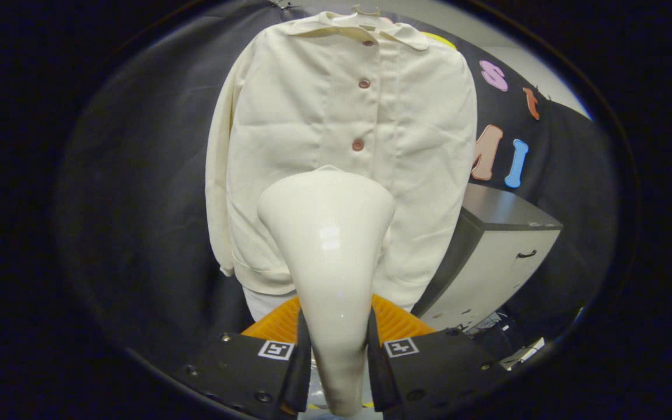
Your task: Iron the clothes twice with a garment steamer, once on the left side and once on the right side.
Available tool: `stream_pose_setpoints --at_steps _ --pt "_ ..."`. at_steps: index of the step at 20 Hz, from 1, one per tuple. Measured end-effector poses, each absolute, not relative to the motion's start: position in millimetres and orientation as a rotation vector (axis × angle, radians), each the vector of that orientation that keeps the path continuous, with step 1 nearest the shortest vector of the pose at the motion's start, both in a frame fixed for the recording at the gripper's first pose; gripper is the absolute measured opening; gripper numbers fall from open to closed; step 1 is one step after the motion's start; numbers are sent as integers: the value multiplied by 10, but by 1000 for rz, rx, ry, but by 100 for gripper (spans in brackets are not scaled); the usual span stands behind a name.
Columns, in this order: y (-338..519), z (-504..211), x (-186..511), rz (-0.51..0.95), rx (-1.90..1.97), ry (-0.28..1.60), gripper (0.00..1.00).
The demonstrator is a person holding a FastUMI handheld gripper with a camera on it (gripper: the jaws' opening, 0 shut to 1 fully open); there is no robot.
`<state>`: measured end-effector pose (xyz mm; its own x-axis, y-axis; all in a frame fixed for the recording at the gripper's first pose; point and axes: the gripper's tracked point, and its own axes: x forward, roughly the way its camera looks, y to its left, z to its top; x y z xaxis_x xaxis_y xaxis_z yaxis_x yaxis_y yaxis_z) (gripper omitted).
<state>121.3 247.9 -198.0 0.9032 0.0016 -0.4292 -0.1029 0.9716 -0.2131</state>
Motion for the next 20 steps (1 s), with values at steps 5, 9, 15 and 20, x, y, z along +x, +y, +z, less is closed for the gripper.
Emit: stream_pose_setpoints --at_steps 5,9,15,20 --pt "2409 -1442 1193 70 -221 360 42" --pt "2294 -1050 1252 58 -195 314 42" --pt "2077 -579 1434 39 -153 278 41" --pt "1923 -277 1676 39 -130 268 41"
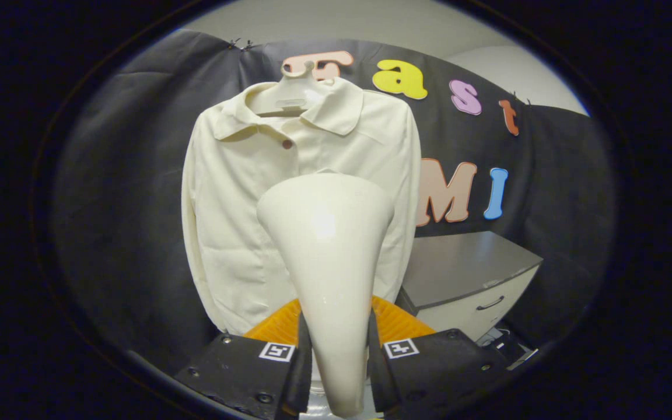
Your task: Iron the clothes twice with a garment steamer, once on the left side and once on the right side.
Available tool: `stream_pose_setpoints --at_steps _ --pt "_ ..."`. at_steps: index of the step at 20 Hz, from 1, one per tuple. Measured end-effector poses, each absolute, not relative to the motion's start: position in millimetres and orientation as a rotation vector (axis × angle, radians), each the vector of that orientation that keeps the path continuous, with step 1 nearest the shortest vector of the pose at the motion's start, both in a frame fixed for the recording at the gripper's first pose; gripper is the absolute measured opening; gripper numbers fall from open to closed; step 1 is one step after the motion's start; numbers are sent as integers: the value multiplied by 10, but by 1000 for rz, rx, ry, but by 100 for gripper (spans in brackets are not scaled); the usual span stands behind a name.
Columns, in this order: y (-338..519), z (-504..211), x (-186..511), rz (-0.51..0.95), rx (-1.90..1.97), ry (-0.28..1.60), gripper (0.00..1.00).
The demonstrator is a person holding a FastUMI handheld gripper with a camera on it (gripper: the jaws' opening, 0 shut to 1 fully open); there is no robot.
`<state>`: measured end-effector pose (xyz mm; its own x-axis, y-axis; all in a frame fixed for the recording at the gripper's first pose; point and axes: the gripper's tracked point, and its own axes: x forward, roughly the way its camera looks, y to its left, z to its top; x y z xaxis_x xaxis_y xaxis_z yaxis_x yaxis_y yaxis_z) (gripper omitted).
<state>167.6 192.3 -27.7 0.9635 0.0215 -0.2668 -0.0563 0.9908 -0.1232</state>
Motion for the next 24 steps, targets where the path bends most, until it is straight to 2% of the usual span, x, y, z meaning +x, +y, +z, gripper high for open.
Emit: stream_pose_setpoints --at_steps 11,17,24 --pt "1734 358 2350 41 -113 258 41" --pt "1678 176 2607 27 -144 320 41" --pt "1542 -309 2591 -15 -178 398 42"
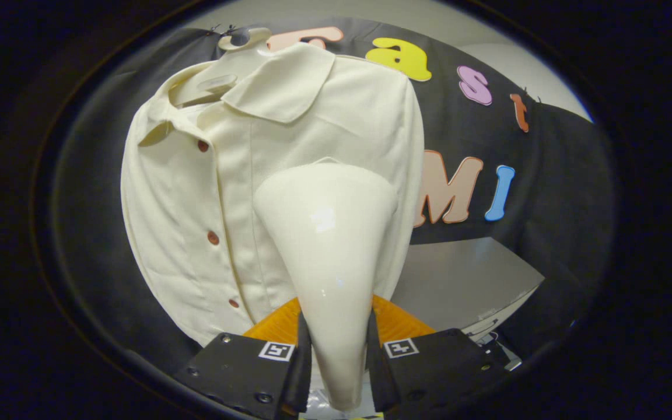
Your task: Iron the clothes twice with a garment steamer, once on the left side and once on the right side.
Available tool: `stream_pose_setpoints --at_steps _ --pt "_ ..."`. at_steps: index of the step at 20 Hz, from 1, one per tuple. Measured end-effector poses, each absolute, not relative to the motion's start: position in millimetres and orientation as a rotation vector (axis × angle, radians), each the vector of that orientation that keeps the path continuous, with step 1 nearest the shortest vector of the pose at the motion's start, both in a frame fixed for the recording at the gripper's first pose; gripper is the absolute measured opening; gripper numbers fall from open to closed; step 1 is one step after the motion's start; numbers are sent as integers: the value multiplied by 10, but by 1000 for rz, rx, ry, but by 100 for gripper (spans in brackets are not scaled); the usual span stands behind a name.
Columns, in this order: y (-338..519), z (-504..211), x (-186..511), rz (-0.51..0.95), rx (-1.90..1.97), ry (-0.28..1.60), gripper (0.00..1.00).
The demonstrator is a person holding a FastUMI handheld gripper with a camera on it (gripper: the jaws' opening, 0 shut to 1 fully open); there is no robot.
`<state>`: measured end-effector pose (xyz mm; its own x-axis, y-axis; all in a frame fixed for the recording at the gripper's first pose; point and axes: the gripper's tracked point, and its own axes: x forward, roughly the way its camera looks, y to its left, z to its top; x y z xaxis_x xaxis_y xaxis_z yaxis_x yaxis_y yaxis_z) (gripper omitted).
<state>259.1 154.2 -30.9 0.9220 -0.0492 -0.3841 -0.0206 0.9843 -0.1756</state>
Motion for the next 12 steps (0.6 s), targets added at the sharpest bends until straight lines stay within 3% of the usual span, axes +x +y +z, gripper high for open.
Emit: stream_pose_setpoints --at_steps 12 --pt "1505 -1176 2401 -52 -201 500 42"
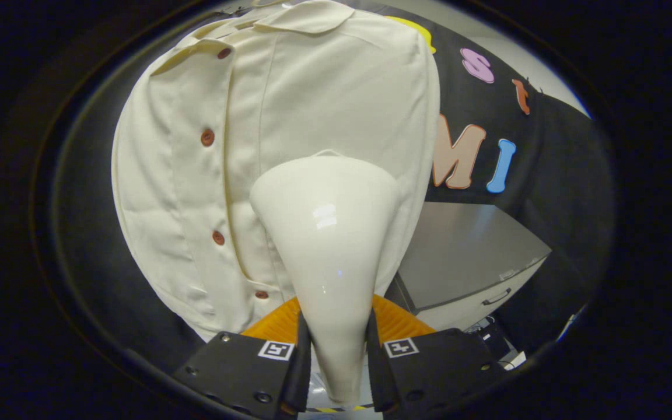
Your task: Iron the clothes twice with a garment steamer, once on the left side and once on the right side.
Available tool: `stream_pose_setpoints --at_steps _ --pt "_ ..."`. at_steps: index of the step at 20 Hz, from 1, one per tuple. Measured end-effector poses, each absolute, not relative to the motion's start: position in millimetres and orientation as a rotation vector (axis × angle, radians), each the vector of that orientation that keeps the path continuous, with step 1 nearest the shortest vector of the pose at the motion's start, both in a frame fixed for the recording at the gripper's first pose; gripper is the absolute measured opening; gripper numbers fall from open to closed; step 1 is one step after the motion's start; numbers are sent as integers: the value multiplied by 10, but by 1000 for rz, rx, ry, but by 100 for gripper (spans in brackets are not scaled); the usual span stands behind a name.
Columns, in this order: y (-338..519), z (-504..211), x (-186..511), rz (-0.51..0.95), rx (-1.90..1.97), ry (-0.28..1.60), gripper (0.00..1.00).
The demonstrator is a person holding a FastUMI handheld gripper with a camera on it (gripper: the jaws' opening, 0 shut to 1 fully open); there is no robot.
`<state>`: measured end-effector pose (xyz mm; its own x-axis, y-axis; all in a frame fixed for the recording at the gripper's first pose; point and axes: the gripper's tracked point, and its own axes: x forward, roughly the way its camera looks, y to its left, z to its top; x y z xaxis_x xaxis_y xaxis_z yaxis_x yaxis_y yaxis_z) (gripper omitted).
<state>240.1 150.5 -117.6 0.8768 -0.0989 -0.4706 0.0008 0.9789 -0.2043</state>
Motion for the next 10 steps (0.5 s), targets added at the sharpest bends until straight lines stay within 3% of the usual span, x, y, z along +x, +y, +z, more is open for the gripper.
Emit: stream_pose_setpoints --at_steps 10 --pt "1407 -1782 2267 -87 -236 534 42"
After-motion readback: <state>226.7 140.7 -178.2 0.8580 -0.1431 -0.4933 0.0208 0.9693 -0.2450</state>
